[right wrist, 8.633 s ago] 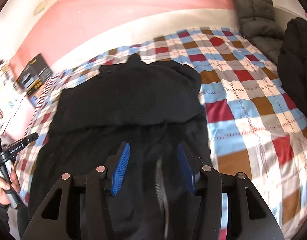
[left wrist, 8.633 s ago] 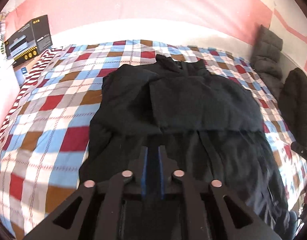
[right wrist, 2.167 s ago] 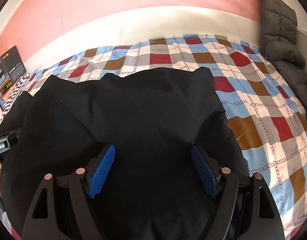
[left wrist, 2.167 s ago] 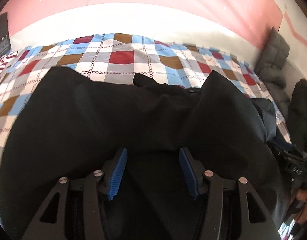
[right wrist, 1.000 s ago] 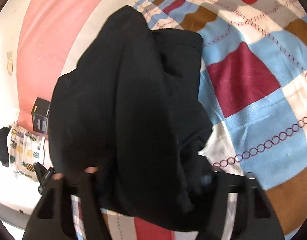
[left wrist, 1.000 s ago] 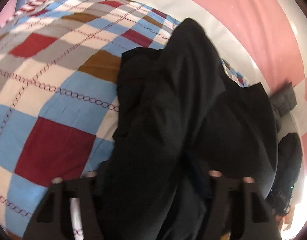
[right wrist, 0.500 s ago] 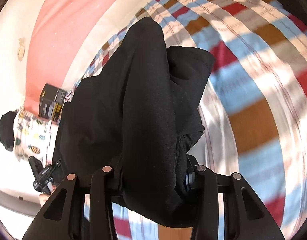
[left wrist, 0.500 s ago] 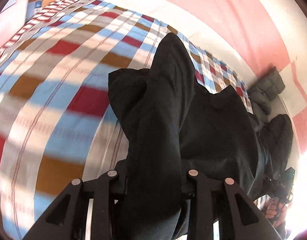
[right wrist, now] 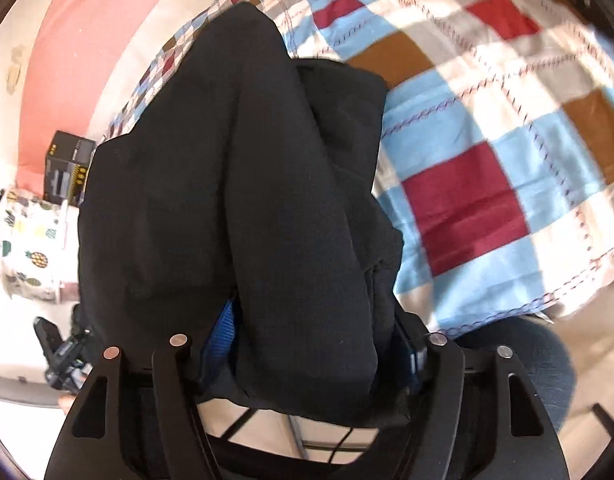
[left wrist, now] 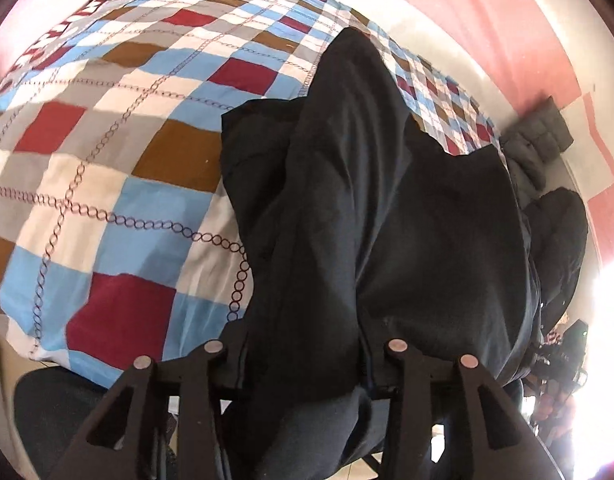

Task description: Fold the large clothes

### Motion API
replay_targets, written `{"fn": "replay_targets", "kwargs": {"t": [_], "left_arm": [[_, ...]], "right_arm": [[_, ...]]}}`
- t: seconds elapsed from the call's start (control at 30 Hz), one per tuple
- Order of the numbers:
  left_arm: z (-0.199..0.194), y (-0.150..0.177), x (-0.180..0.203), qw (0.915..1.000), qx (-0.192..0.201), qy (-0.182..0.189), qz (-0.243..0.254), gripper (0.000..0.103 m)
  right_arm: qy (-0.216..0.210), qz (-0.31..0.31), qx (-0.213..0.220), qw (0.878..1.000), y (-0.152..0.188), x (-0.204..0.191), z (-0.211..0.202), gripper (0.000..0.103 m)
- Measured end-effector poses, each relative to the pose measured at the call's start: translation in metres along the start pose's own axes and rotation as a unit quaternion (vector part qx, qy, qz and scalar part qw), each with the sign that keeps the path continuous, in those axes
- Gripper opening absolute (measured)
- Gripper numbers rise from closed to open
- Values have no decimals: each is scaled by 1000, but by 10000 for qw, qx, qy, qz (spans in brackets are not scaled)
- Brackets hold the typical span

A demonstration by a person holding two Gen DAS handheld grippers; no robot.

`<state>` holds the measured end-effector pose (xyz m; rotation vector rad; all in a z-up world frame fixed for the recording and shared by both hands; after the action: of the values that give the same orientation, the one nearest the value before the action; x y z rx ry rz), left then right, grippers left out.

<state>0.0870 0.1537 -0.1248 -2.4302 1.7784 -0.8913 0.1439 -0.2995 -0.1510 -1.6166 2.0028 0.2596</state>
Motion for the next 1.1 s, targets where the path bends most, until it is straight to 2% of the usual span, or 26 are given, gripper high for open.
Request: {"fn": "replay_targets", "kwargs": {"t": [0.1, 0.17, 0.27, 0.37, 0.47, 0.6, 0.67, 0.73, 0.83, 0.93, 0.97, 1.0, 1.03, 1.07, 1.1], "left_arm": [[-9, -4, 2, 9999, -108, -35, 54, 48], [-15, -8, -1, 9999, -102, -70, -11, 48], [-31, -23, -6, 9996, 229, -194, 8, 52], [-33, -51, -4, 9985, 480, -222, 153, 58], [-11, -89, 10, 9977, 491, -90, 460, 61], [39, -134, 9, 9987, 181, -208, 418, 61], [54, -147, 13, 9993, 109, -96, 334, 61], [65, -157, 20, 9994, 73, 27, 347, 61], [83, -163, 27, 9989, -57, -8, 466, 61], [96, -163, 23, 9993, -167, -47, 316, 59], [94, -164, 24, 9995, -101, -50, 284, 55], [89, -166, 26, 9995, 10, -67, 298, 44], [81, -168, 30, 9990, 151, -118, 392, 32], [74, -172, 34, 9983, 283, -183, 485, 29], [64, -178, 39, 9967, 481, -254, 605, 26]], "right_arm": [[105, -192, 215, 9995, -8, -4, -18, 69], [50, -287, 506, 9983, -19, -8, -33, 69], [-125, -530, 1057, 9929, -43, -24, -55, 71], [-55, -766, 1229, 9894, -68, -35, -52, 73], [-184, -847, 1071, 9905, -102, -39, -29, 74], [-262, -999, 917, 9904, -129, -44, -3, 74], [-371, -1040, 766, 9909, -141, -48, 9, 74], [-256, -1015, 617, 9926, -155, -44, 24, 74], [-369, -1003, 448, 9933, -163, -43, 37, 74], [-474, -840, 215, 9951, -166, -42, 53, 74], [-457, -790, 172, 9957, -166, -42, 55, 67], [-474, -866, 288, 9947, -166, -48, 51, 54], [-410, -997, 462, 9931, -166, -54, 43, 27], [-335, -1064, 582, 9920, -168, -58, 36, 20], [-293, -1134, 760, 9902, -171, -63, 25, 19]]}}
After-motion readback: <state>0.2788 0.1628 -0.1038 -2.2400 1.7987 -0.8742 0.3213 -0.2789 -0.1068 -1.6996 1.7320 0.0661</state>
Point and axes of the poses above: each gripper's, at about its wrist camera, not at the fingertips, and z roughly the way its jaws point, x to its right, y to its underside, the point moved 10 cm from there along z, roughly the way its jaws point, and after that the axes turned 1 degree about -x, right-handed, at the moved point
